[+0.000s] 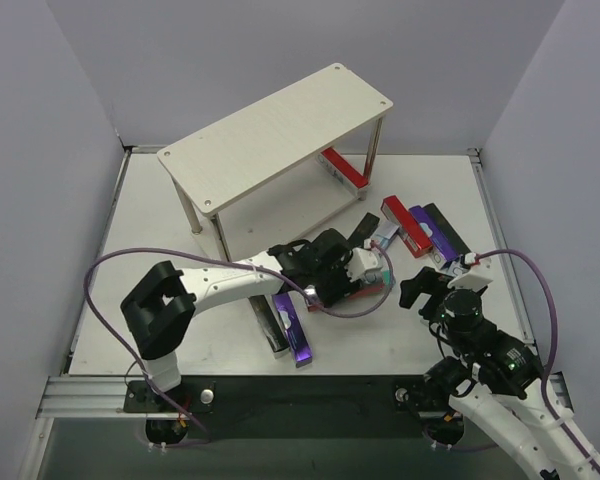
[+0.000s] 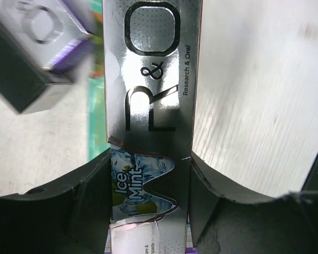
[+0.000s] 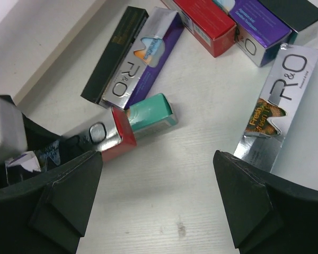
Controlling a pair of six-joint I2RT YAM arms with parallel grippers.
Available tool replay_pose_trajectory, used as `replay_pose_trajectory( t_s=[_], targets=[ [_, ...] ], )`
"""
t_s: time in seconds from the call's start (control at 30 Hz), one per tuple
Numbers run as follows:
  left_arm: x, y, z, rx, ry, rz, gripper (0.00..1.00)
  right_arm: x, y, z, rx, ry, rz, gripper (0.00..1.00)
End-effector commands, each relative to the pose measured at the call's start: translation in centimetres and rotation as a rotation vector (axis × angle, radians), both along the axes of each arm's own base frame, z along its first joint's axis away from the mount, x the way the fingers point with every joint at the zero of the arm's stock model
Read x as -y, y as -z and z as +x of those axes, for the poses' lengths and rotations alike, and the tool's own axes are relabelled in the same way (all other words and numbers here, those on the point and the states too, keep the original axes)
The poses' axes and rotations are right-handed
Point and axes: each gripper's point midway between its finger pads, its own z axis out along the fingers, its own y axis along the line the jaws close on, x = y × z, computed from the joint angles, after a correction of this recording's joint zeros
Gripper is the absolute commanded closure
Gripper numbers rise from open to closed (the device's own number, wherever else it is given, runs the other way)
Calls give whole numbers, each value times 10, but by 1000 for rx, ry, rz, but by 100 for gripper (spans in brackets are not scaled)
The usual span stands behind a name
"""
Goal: Place and organize the toothpastes onto the shelf
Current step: Pick up the toothpaste from the center of the board.
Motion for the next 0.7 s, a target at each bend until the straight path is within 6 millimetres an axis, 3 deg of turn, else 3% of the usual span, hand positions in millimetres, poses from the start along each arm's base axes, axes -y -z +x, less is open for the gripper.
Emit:
replay_pose_trajectory(
  t_s=[0.0,0.07,0.13,0.17,0.2,0.33,0.53,0.57,0.67],
  targets=[
    [24,-88,31,12,-319,-331,48,-13,-16,7,71,-58,39,11],
    [24,-108,32,-36,-420,-423,49,-25,-16,8,74,-109,70,11],
    [17,-111,36,-83,-554,-475,49,-35,-15,9,78,-144,105,11],
    [16,-126,39,-88,-598,-540,50,-44,-14,10,80,-173,136,11],
    [9,-120,42,-99,-660,-553,51,-50,-14,10,80,-194,156,11],
    [3,-134,52,-221,-903,-717,53,-77,-9,14,68,-277,226,11],
    [9,-158,56,-338,-1016,-869,53,-111,-13,20,101,-402,312,9],
    [10,-161,56,-347,-1018,-885,53,-116,-22,22,135,-421,332,8],
    [10,-162,55,-387,-1041,-912,53,-132,-26,22,139,-491,357,7]
  ],
)
